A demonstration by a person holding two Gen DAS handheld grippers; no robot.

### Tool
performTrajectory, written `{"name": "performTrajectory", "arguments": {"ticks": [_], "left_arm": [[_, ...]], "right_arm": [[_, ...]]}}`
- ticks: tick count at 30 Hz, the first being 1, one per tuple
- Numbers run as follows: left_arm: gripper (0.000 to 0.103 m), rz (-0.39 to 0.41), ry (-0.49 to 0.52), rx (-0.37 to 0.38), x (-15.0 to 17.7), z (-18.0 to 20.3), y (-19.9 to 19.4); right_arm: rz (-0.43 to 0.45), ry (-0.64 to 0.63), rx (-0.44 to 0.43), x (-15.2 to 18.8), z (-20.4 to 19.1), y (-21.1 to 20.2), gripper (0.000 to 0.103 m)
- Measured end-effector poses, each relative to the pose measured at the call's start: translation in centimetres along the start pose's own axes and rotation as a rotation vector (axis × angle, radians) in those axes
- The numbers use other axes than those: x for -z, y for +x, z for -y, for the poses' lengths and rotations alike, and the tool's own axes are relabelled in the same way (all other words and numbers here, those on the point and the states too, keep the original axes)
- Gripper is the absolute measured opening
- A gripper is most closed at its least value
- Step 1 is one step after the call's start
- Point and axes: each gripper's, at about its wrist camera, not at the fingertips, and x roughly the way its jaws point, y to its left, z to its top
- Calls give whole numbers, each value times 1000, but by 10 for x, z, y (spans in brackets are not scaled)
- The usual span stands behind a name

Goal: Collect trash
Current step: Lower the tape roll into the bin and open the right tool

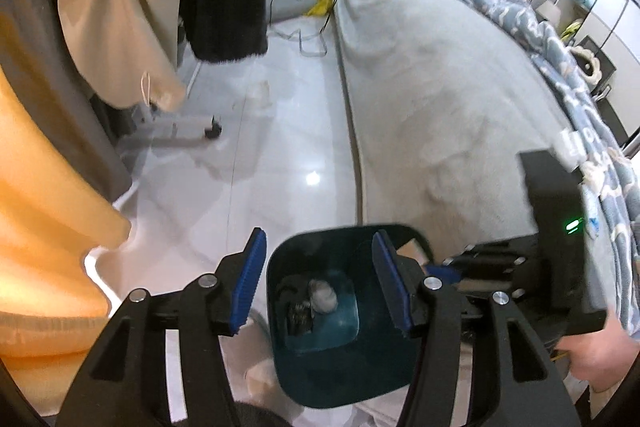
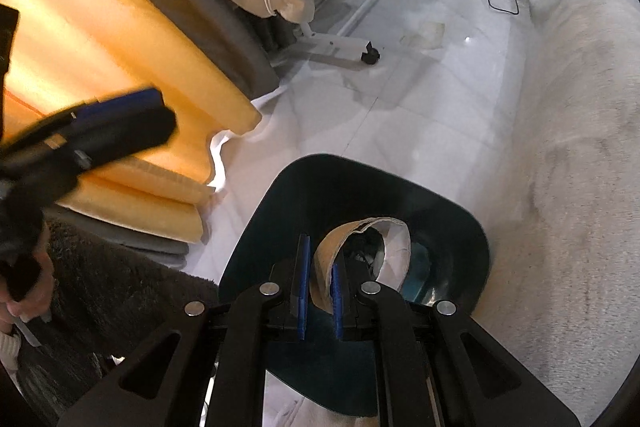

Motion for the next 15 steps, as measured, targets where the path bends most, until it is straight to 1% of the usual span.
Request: {"name": "performTrajectory", "arguments": {"ticks": [5,8,9,11,12,13,14,15], "left_arm": [[60,127,21,26,-7,8,-23],[60,173,25,43,-10,12,-31],[60,185,27,49,-10,14,-34],[60,205,33,55,-11,17,-37],[60,210,36,56,-11,17,-38],[60,215,38,55,-11,17,-39],[60,222,40,54,-11,19,-40],[60,227,41,55,-11,18,-41]], "right_arm": [[-30,-3,9,2,2,5,10],[-65,-7,12,4,2,11,10],[-76,-10,13,4,2,14,12],[-97,-18,16,6,1,17,17],[-108,-22,18,7,0,19,26],[-114,-26,18,8,-1,20,39],[-117,-29,18,9,-2,20,46],[-119,-32,15,9,-3,20,48]]}}
